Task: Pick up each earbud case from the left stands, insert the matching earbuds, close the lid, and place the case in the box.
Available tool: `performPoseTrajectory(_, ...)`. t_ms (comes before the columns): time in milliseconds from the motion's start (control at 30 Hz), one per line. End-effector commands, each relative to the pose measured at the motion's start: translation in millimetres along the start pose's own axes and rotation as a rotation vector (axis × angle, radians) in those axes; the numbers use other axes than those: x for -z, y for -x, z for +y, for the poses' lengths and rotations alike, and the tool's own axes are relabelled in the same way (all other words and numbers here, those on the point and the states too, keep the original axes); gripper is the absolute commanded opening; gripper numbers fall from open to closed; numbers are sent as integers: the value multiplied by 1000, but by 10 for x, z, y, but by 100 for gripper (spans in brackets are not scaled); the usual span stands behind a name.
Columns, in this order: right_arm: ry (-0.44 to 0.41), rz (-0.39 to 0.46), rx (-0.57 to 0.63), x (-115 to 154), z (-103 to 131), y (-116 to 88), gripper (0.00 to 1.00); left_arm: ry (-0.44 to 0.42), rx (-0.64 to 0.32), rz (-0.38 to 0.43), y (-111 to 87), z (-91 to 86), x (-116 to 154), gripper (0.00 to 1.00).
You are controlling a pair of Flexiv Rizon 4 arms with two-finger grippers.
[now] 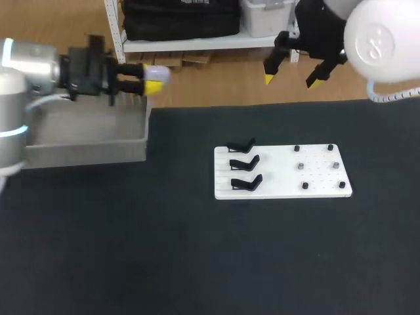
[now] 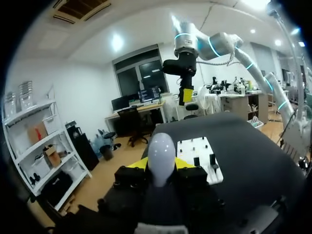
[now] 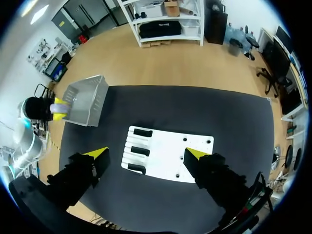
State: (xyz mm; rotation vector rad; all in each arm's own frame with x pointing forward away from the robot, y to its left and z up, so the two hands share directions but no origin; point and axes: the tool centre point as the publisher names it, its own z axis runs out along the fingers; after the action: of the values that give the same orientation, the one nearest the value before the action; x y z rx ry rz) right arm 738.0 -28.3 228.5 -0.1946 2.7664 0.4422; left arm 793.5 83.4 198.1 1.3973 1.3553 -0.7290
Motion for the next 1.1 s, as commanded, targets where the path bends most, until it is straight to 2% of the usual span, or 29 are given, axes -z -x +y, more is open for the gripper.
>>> performPoseTrajectory(33, -3, -35, -2, 9, -1, -40, 100, -50, 13, 21, -253, 171, 443, 0)
performPoseTrajectory(267, -3, -35, -2, 9, -1, -40, 100, -45, 25, 66, -861, 299, 557, 0)
performPoseTrajectory(333, -3, -35, -2, 9, -1, -40, 100, -27, 51, 57, -1036, 311, 576, 0)
performPoseTrajectory(433, -3, -35, -2, 9, -1, -40, 100, 5, 118, 110, -1284, 312, 573, 0)
performPoseTrajectory(533, -3, -35, -2, 9, -1, -40, 100, 49, 181, 148, -1463, 287, 561, 0)
performPoseTrajectory(733, -3, -35, -2, 9, -1, -40, 100, 89, 240, 165, -1740, 351, 626, 2)
performPoseTrajectory(800, -3, -35, -2, 9, -1, -40, 100, 94, 250, 169, -1744, 346, 618, 49)
performPoseTrajectory(833, -3, -35, -2, 9, -1, -40, 100, 98, 258, 166, -1743, 344, 616, 64)
performPoseTrajectory(867, -3, -35, -2, 9, -1, -40, 100, 101, 261, 164, -1758, 348, 622, 96)
performPoseTrajectory(900, -3, -35, -2, 9, -1, -40, 100, 99, 255, 156, -1760, 350, 621, 100)
performPoseTrajectory(1100, -3, -35, -2, 9, -1, -40, 100, 115, 232, 152, -1609, 321, 643, 100)
